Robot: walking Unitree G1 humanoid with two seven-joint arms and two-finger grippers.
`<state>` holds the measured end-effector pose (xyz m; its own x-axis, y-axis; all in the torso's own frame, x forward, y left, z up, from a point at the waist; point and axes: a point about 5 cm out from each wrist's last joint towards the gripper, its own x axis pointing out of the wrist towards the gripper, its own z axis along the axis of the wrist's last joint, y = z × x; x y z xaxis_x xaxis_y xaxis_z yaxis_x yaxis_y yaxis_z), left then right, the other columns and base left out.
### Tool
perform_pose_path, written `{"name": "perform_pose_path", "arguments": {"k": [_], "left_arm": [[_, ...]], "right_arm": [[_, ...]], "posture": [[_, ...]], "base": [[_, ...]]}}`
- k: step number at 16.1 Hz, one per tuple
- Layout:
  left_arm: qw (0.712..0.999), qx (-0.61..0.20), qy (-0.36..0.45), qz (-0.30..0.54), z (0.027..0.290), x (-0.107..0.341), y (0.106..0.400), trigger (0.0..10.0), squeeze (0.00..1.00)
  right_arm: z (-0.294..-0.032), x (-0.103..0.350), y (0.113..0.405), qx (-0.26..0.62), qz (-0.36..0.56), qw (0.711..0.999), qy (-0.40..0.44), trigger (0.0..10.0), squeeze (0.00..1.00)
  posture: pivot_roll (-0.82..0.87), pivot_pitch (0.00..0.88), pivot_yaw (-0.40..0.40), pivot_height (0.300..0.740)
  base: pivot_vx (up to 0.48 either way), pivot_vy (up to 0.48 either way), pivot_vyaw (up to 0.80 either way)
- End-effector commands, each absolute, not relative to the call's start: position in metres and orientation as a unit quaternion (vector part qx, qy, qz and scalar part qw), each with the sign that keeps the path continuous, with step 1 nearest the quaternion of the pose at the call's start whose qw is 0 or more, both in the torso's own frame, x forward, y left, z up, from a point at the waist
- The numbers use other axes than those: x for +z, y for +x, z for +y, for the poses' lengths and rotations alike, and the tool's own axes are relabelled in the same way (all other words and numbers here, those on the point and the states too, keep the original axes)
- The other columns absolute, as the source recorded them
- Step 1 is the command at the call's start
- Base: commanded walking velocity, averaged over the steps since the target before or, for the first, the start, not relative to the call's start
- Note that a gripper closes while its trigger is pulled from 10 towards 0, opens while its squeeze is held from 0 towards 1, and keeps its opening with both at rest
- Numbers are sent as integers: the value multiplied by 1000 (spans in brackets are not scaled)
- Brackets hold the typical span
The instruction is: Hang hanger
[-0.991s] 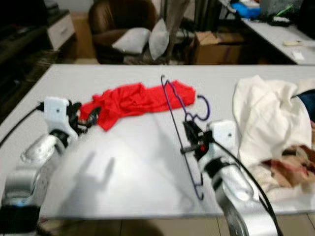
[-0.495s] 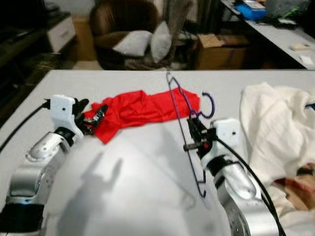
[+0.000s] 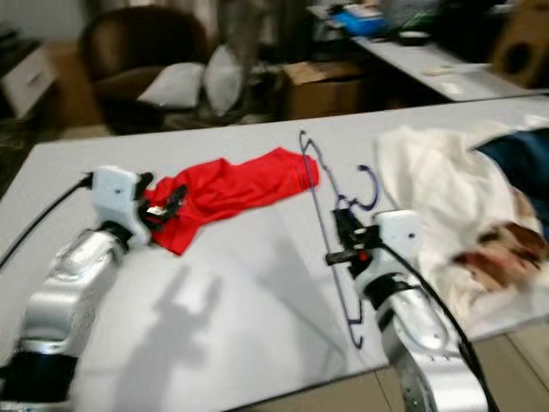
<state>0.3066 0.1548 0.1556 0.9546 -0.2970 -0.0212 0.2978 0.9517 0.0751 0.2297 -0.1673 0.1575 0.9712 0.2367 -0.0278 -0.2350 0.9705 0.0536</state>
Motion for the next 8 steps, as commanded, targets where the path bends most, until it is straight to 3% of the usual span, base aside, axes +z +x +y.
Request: {"name": "perform_pose_path", "arguments": {"k": [1, 3, 4, 5, 8], "left_arm": [[990, -136, 26, 9, 158, 156, 309, 10000, 0], [991, -127, 31, 18, 161, 154, 311, 10000, 0], [992, -115, 25, 34, 166, 150, 314, 10000, 788], [993, -85, 30, 71, 177, 143, 321, 10000, 1000], [990, -66, 58, 112, 188, 129, 334, 10000, 1000]], "right_arm": [[-171, 160, 230, 113, 9, 993, 21, 10000, 0], [-172, 160, 230, 114, 10, 993, 20, 10000, 0], [-175, 160, 231, 115, 9, 993, 16, 10000, 0], [-183, 162, 231, 114, 6, 993, 6, 10000, 0], [-195, 165, 232, 120, 8, 993, -12, 10000, 0]], "posture": [[-54, 0, 51, 740], [-52, 0, 52, 740], [-51, 0, 53, 740], [-50, 0, 54, 740], [-56, 0, 55, 740]], "base": [[0, 0, 0], [0, 0, 0], [0, 0, 0], [0, 0, 0], [0, 0, 0]]}}
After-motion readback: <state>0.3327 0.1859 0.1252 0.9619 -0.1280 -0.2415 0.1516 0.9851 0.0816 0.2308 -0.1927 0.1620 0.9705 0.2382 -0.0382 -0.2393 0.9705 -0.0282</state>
